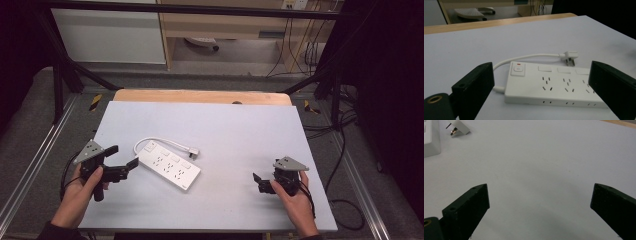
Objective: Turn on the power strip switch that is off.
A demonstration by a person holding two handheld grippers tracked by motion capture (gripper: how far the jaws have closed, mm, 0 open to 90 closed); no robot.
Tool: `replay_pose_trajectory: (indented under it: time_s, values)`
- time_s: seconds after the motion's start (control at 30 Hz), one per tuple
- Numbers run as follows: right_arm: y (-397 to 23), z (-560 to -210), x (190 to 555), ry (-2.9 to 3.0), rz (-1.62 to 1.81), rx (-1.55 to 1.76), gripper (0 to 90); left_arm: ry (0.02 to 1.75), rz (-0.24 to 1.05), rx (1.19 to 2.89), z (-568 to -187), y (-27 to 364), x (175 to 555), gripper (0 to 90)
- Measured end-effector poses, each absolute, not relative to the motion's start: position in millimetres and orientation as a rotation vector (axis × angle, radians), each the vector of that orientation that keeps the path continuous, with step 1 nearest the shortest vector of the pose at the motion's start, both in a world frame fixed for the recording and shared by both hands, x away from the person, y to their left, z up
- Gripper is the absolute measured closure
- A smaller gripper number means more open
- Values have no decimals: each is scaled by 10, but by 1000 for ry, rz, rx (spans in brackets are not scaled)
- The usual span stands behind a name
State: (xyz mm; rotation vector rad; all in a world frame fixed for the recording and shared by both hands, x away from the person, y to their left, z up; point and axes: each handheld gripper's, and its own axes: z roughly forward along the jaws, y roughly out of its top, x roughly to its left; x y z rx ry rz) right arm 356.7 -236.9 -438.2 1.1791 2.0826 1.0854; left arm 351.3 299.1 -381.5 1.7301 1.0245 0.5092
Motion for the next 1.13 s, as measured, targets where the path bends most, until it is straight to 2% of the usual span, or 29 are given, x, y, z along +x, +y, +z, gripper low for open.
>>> replay_pose_trajectory:
  time_s: [0.7,0.93,1.13]
  values:
    - [-2372,-4381,3563,2077,1088,1180,25,1055,540,1771,-4073,3251,3257,64]
    - [-2375,-4404,3579,2072,1057,1200,25,1103,496,1801,-4260,3311,3210,71]
    - [-2378,-4546,3694,2094,915,1323,27,1072,476,1860,-4306,3237,3222,72]
